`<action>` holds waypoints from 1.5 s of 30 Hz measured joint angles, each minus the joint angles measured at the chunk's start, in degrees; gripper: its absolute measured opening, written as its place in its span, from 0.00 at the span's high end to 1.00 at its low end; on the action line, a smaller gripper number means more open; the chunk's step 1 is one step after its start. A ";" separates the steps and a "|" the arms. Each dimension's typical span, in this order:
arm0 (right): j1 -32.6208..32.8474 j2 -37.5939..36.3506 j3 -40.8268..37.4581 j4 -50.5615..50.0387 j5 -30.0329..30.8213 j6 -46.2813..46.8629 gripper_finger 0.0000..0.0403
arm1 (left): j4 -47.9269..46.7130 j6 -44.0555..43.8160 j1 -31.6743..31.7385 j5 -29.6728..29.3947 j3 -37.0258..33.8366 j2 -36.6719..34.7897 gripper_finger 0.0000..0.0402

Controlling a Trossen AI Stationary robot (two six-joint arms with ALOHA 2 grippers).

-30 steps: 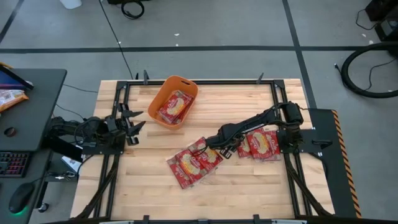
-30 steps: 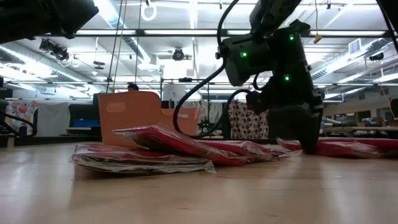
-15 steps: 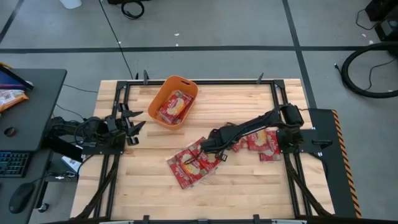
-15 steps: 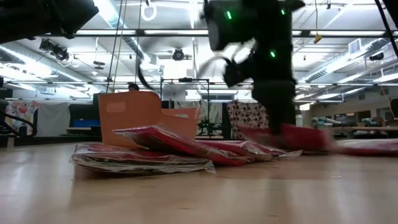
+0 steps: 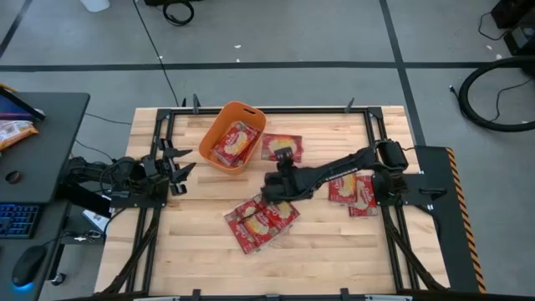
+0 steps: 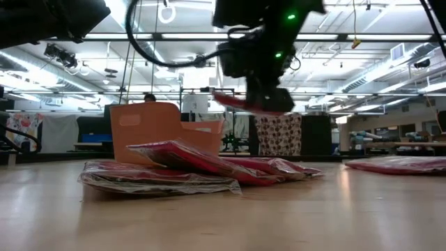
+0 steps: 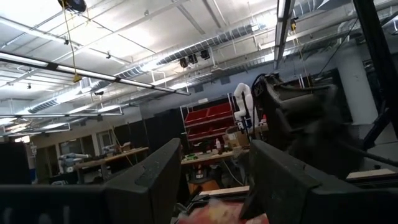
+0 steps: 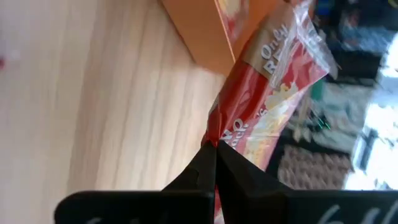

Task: Sort popcorn bags into baskets
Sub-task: Put the red popcorn bag into the orange bin

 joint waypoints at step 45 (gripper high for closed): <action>-24.82 0.31 -0.46 42.51 -59.55 -50.47 0.97 | -4.91 2.41 0.00 10.16 0.02 0.00 0.52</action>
